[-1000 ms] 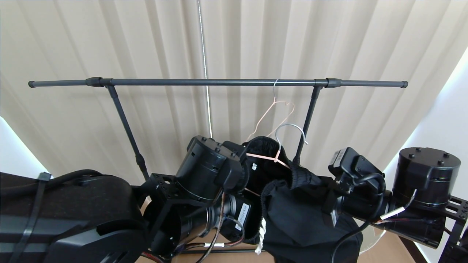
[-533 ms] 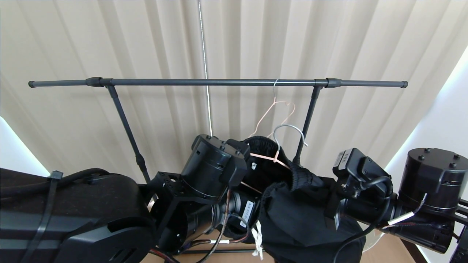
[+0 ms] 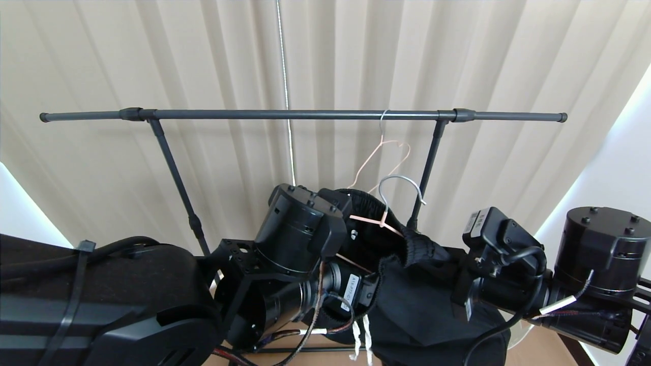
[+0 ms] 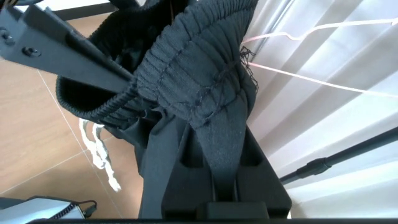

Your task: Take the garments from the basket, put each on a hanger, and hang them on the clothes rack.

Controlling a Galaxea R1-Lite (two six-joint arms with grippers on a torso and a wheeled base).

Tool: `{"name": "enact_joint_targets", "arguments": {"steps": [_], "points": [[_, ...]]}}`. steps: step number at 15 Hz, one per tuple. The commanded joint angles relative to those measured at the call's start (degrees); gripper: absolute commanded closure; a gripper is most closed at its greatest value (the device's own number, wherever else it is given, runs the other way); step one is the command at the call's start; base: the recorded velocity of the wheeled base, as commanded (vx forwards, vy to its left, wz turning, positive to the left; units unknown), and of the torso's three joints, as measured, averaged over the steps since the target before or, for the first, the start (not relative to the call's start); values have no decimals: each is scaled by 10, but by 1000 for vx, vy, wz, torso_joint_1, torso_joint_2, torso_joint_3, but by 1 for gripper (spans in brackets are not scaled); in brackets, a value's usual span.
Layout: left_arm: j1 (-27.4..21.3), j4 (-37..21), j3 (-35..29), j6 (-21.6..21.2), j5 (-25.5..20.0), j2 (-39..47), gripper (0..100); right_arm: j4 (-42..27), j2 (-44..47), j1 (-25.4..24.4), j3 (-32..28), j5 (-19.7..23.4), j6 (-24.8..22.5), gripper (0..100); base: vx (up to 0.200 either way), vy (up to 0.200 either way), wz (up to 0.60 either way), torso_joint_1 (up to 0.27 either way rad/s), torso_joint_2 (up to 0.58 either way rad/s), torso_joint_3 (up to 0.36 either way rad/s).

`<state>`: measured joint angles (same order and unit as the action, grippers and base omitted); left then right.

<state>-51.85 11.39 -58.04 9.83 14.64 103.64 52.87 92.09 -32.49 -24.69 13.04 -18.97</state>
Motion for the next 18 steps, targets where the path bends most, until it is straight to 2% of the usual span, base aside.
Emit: {"name": "enact_joint_targets", "arguments": {"steps": [1, 4, 9, 12, 18], "points": [[0, 2, 1, 0, -1, 8, 0, 0, -1, 0, -1, 1, 0, 100, 0, 0, 0, 0, 0, 0], [-1, 1, 6, -1, 2, 2, 0, 0, 2, 0, -2, 1, 0, 100, 0, 0, 0, 0, 0, 0], [-7, 0, 54, -3, 2, -52, 0, 4, 17, 1, -5, 12, 5, 100, 0, 0, 0, 0, 0, 0], [-6, 1, 79, -4, 5, -66, 0, 50, 34, 2, 0, 22, 13, 100, 0, 0, 0, 0, 0, 0], [-5, 0, 102, -7, 7, -100, 0, 52, 33, 3, 0, 25, 18, 100, 0, 0, 0, 0, 0, 0]]}}
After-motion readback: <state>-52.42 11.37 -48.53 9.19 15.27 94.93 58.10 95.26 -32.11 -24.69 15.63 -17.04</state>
